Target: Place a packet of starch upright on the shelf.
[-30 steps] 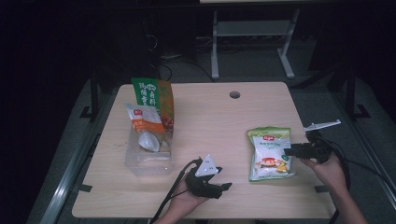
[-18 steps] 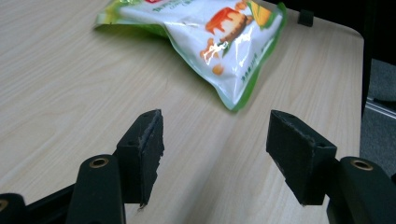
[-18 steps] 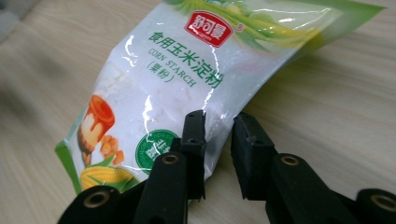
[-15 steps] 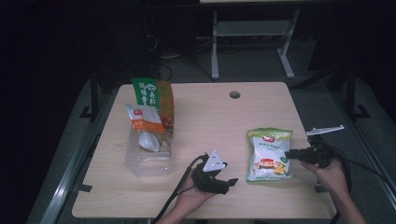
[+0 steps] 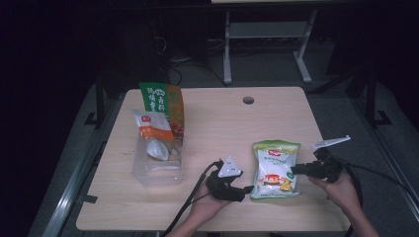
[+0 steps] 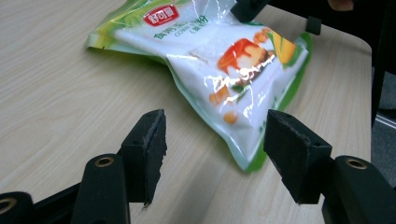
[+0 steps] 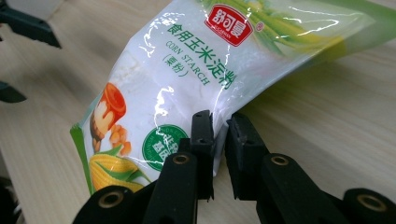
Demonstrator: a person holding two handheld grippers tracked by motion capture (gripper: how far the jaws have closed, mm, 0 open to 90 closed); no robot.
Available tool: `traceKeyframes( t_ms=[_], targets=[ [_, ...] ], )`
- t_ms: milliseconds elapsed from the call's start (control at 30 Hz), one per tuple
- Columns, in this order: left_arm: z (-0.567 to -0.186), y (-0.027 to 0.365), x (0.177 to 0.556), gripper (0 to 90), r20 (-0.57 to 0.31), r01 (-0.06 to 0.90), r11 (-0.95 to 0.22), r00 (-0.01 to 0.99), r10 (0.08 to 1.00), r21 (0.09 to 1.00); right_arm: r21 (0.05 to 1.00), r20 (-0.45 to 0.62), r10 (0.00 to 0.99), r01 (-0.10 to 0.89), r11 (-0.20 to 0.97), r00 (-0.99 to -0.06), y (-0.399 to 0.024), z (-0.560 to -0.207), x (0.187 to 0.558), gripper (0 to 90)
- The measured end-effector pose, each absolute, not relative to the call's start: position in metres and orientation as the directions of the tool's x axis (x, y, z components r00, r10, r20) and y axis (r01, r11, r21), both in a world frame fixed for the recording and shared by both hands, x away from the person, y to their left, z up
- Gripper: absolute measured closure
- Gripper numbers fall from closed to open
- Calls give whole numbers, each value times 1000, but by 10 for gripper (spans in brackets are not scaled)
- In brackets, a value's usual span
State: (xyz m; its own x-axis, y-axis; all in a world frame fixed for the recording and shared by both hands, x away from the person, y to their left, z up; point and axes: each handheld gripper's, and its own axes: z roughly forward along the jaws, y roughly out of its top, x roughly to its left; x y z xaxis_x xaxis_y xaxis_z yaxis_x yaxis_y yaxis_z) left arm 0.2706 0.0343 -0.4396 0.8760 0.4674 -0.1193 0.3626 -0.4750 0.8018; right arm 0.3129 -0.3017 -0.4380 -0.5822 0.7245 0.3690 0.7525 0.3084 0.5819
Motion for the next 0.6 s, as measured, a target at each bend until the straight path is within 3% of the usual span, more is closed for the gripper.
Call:
traceKeyframes(
  t_ms=[133,200,267,433,600],
  targets=[
    [-442,30,275,395,-126,375,-475,870,477,796,582,373,708,746,325,-600,-297,-439,310,778],
    [-444,27,277,405,-146,392,-468,866,478,792,579,371,710,747,328,-599,-298,-438,311,710],
    [-445,23,279,425,-134,389,-478,865,484,787,568,393,713,763,308,-580,-301,-438,315,576],
    [-448,12,287,433,-145,400,-490,866,478,774,563,411,739,786,256,-535,-306,-443,329,412],
    [-451,-1,289,421,-153,406,-507,870,469,760,537,465,725,813,225,-508,-306,-450,339,424]
  ],
)
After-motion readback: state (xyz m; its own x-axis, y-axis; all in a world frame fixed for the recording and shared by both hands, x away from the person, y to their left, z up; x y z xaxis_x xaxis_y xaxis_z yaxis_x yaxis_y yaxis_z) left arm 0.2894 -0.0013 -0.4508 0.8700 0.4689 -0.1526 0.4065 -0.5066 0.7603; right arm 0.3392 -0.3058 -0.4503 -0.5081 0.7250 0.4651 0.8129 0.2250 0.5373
